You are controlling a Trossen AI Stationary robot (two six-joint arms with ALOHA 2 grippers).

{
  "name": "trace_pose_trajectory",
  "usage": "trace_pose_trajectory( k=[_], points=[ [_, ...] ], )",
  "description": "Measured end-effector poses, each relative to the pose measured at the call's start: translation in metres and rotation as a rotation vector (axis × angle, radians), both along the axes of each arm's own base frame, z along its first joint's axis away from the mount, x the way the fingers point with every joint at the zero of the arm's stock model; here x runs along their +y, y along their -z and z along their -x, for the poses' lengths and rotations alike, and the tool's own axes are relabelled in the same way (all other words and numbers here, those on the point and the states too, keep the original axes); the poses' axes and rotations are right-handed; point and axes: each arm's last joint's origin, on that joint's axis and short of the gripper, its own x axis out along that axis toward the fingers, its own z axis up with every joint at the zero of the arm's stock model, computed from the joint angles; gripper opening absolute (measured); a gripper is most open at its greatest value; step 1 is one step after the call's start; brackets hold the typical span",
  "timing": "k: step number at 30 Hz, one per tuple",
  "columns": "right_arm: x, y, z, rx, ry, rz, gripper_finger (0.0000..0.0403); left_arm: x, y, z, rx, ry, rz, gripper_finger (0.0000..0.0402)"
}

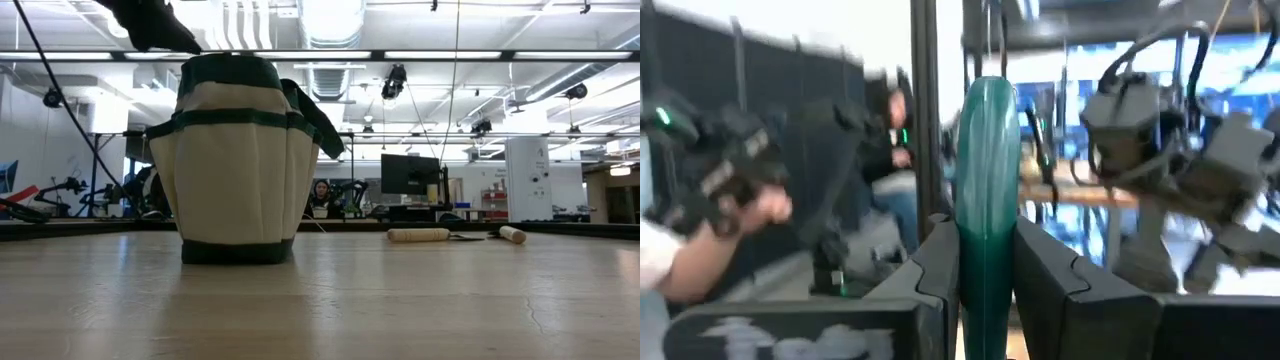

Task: Pick & Place Garden tools in Gardening bag
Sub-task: Put the green shear scissors into the gardening bag

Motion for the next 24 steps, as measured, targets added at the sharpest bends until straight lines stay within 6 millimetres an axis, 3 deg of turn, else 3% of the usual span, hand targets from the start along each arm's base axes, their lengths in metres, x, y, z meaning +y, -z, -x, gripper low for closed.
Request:
trace_pose_trajectory(
  k=[3,10,17,24],
  points=[
    [0.007,0.022,-0.001,-0.056,-0.009,-0.032,0.0057,-0.002,0.010,-0.003,-0.066,0.023,0.042,0.0206],
    [0.026,0.068,-0.026,-0.007,-0.020,0.050,0.0057,-0.007,0.019,-0.008,-0.191,0.152,0.177,0.0206],
    [0.045,0.096,-0.049,-0.021,-0.029,0.123,0.0057,-0.011,0.020,-0.011,-0.241,0.269,0.310,0.0206],
    [0.042,0.119,-0.068,-0.079,0.020,0.169,0.0057,-0.014,0.021,-0.012,-0.235,0.335,0.373,0.0206]
  ],
)
